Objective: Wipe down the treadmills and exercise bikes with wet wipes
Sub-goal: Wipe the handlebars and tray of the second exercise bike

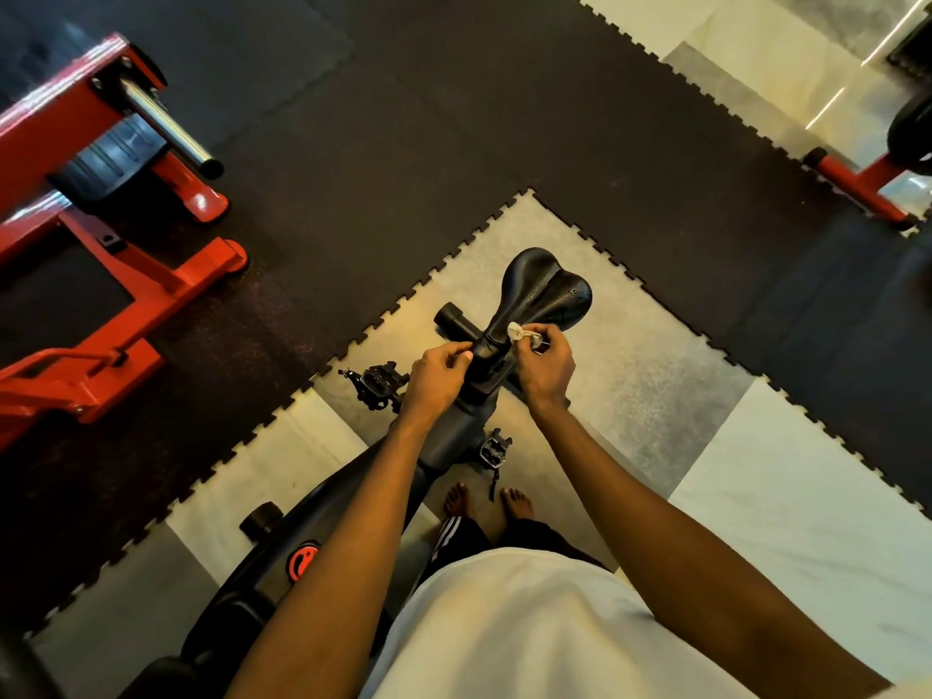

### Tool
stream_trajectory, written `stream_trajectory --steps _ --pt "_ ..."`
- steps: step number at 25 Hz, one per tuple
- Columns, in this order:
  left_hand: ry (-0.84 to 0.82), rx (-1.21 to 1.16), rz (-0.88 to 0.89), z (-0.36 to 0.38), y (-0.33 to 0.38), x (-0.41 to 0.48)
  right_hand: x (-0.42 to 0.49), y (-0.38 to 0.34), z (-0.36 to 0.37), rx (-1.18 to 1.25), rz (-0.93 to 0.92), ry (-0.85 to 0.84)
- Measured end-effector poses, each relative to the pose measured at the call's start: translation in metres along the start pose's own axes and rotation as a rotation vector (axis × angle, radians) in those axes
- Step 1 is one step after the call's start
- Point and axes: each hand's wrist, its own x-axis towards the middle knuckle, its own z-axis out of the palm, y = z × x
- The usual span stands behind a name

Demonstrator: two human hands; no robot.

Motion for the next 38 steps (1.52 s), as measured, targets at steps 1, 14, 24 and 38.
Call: stream_trajectory --steps 1,14,24,38 --pt "-0.011 0.024 0.013 -0.001 0.004 -0.001 0.001 -0.001 0.001 0.024 0.057 0.044" --pt "-0.126 0.345 0.14 0.013 0.04 -0.001 0.044 0.021 -0.016 -0.004 -0.096 0.046" --pt "-0.061 0.472 0.198 0.035 0.055 0.015 0.028 0.027 -0.005 0.039 -0.019 0.06" --pt "-0.043 0.486 0.06 0.04 0.059 0.022 0.058 0.031 -0.029 -0.031 -0.149 0.04"
